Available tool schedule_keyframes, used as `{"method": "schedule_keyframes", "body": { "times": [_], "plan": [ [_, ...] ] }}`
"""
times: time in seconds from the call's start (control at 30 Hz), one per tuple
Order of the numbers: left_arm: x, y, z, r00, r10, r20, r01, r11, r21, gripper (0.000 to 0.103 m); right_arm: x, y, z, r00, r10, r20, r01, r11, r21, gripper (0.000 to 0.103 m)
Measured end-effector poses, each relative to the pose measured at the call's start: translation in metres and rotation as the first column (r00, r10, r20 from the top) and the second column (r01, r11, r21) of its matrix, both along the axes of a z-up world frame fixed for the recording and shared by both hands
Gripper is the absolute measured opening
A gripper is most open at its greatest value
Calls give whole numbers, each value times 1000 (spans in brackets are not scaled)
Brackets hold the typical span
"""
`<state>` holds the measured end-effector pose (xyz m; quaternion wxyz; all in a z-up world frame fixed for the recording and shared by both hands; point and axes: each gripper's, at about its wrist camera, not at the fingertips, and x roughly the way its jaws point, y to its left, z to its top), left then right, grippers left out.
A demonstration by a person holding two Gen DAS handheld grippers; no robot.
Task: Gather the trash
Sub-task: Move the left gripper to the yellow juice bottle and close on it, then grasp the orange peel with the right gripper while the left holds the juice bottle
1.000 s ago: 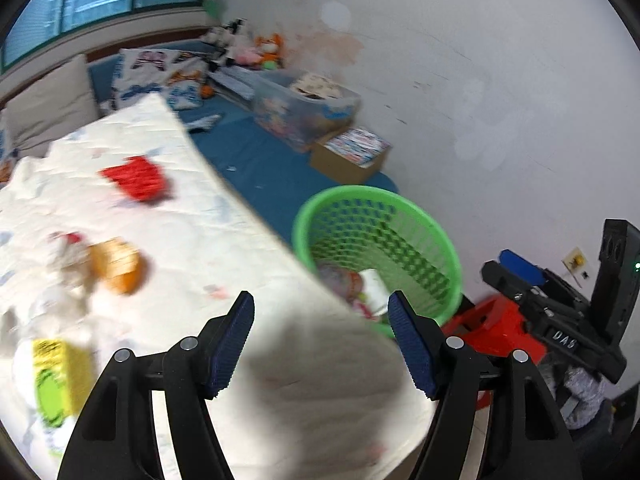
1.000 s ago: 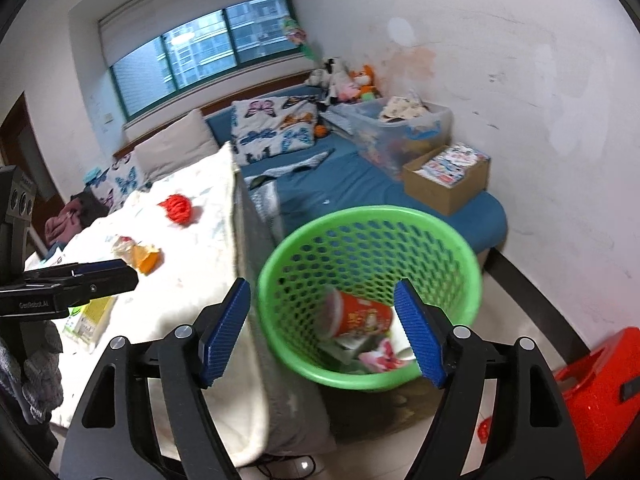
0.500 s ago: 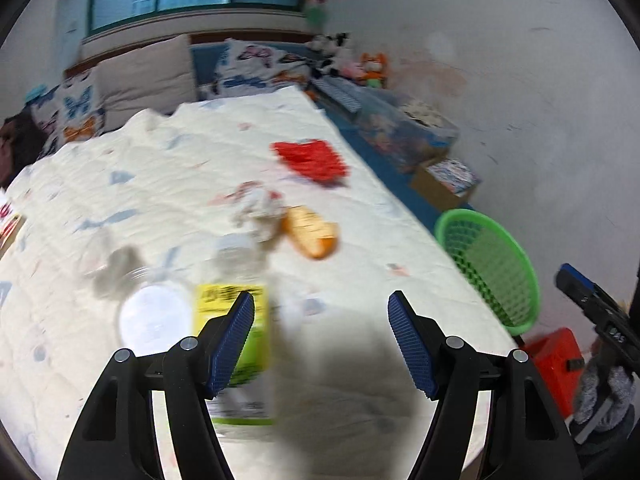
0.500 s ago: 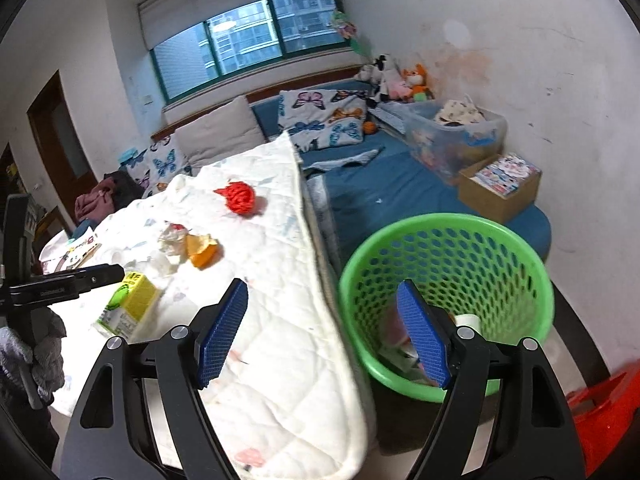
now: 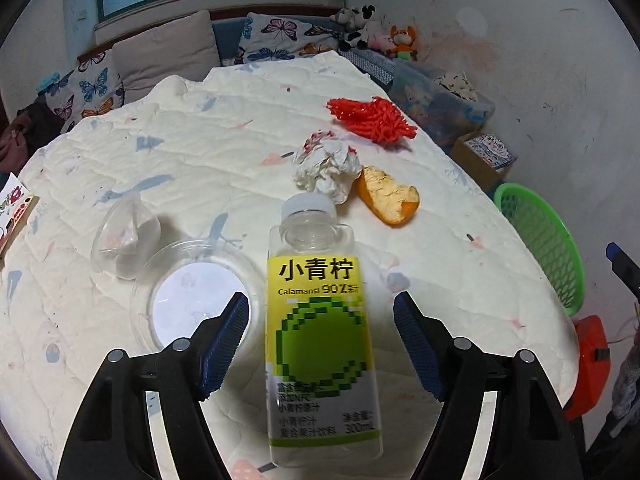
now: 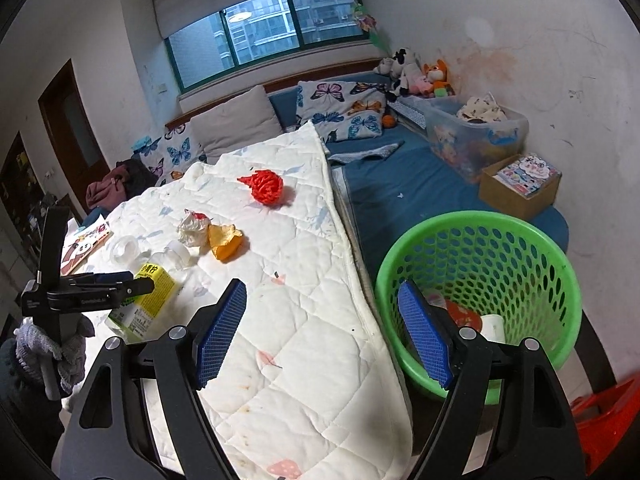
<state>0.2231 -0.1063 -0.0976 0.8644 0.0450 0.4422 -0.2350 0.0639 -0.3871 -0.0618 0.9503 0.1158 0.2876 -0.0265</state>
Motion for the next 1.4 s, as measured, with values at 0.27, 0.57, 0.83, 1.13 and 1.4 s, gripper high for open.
{"method": "schedule_keyframes", "body": {
  "times": [0.27,0.57,0.83,1.13,1.4],
  "plan": [
    [9,-3,-8,1000,-18,-25,18,1000,-7,60,6,3,-8,1000,7,-16,-7,1000,9,78],
    [10,-12,-7,999,-50,0,50,999,20,55,13,7,-13,999,18,-34,-17,1000,14,78],
    [19,-23,-21,998,-57,-16,58,995,76,54,20,15,-17,998,33,-47,-33,999,12,78],
    [7,-10,-6,999,-41,12,41,999,28,53,40,23,-19,995,77,-67,-75,997,28,78],
    [-8,10,19,999,-20,30,21,999,-33,53,77,56,-22,982,164,-95,-163,986,15,71]
  ]
}}
